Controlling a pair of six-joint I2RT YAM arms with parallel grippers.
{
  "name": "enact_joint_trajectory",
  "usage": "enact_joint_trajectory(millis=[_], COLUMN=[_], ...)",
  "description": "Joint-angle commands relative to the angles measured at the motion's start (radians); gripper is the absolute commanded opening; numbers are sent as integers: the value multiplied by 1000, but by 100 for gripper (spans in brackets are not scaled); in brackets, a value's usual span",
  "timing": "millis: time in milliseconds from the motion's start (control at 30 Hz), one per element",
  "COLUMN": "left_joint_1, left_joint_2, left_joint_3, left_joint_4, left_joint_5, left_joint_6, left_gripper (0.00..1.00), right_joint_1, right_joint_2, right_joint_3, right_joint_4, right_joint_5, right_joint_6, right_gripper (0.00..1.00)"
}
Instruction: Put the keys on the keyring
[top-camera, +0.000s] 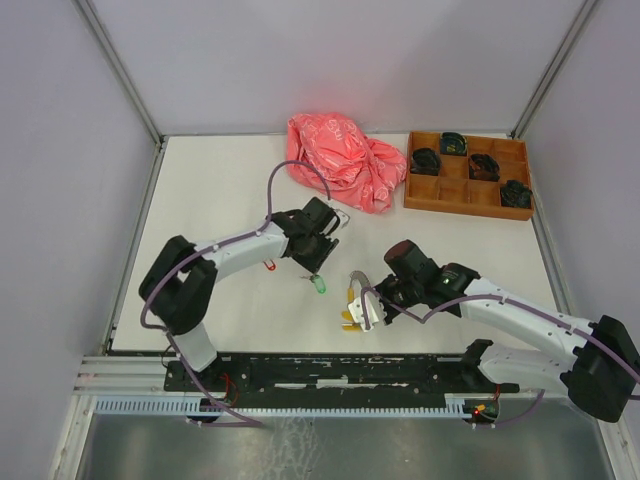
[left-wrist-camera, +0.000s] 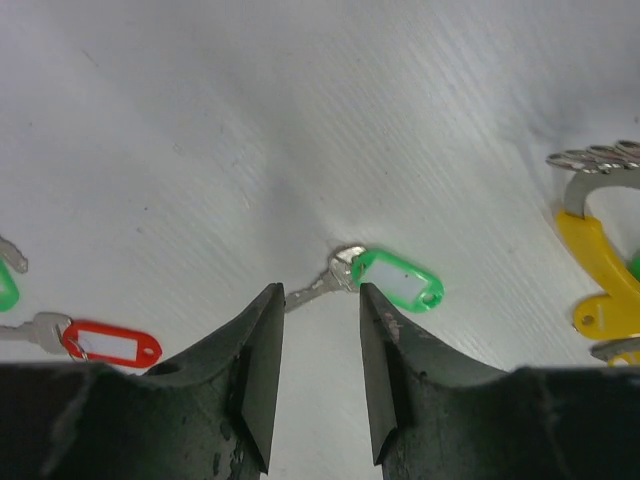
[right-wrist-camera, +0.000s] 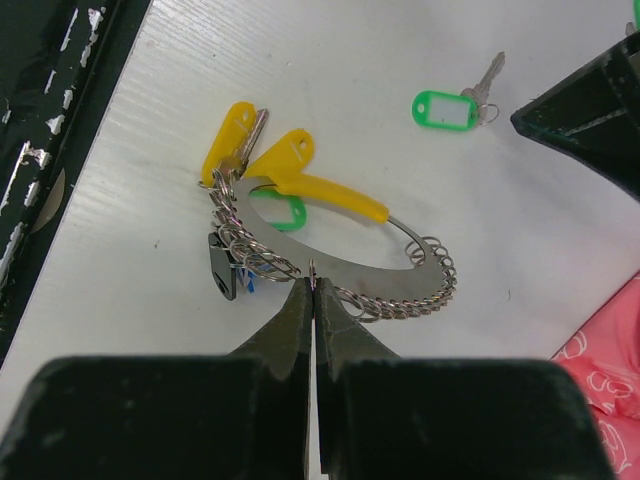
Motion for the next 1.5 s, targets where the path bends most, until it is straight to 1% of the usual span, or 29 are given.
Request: enact_joint_trajectory(millis=[0, 133, 267, 367, 467, 600, 667, 833, 1100, 1300, 1467], left_joint_1=[15, 38, 42, 43, 42, 41, 41, 40, 42, 41, 41], left_joint_2=[-132, -223, -281, -287, -279, -252, -234, -214, -173, -156, -144], left_joint_3=[-120, -262, -356, -368, -363, -326, -306, -299, -283, -280, -279], left_joint_4=[199, 345, 464, 472, 444, 366, 334, 346, 347, 359, 358], left_joint_5=[54, 71, 37, -9, -51, -92, -94, -73, -51, -20, -15], left_joint_6=[-119, -257, -469, -605, -667, -683, -682, -682, -676, -676, -675], left_gripper=[44, 44, 42, 42, 44, 41, 38, 31, 30, 24, 24], right_joint_1=[7, 8, 10, 12, 12, 13, 13, 14, 17, 19, 20], right_joint_2=[-2, 0, 4, 5, 3, 4, 5, 5, 2, 3, 3], right_joint_3=[51, 50, 51, 52, 52, 53, 52, 52, 53, 53, 53], right_joint_4=[4, 3, 3, 0, 0, 0, 0, 0, -3, -5, -4], right_joint_5=[-6, -6, -7, -6, -6, -4, -3, -3, 4, 4, 5], right_joint_6=[-5, -5, -8, -8, -6, -6, -7, -7, -7, -7, -8], right_gripper=[1, 1, 1, 1, 1, 1, 1, 1, 1, 1, 1])
